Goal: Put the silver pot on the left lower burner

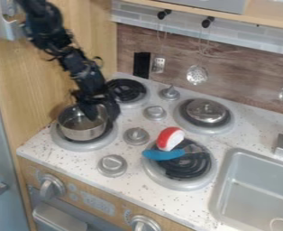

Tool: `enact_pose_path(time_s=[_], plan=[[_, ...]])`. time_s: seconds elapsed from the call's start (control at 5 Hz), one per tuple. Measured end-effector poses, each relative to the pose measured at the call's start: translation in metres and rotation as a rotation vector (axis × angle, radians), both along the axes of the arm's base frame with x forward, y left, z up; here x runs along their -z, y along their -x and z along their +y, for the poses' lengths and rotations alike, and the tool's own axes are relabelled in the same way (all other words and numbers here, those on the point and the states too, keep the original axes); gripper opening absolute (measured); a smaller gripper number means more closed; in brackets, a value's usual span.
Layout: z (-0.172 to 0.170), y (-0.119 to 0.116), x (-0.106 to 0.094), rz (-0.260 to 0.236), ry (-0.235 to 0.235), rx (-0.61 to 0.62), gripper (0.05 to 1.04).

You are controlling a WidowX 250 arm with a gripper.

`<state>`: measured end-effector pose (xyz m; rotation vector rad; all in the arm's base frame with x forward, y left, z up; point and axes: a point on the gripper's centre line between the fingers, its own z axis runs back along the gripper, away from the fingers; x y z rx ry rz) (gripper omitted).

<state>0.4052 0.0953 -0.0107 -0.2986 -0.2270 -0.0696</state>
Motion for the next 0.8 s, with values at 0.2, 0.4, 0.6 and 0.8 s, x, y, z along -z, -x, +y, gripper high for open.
enact_pose_path(time_s=[0.2, 0.4, 0.6, 0.8], plan=[[-0.016, -0.009, -0.039, 0.076, -0.174, -0.016, 0.999], [-0.029, -0.009, -0.048, 0.086, -0.219, 0.017, 0.999], [-0.033, -0.01, -0.048, 0.091, -0.246, 0.029, 0.999], [-0.043, -0.011, -0.048, 0.087, -0.249, 0.064, 0.999]])
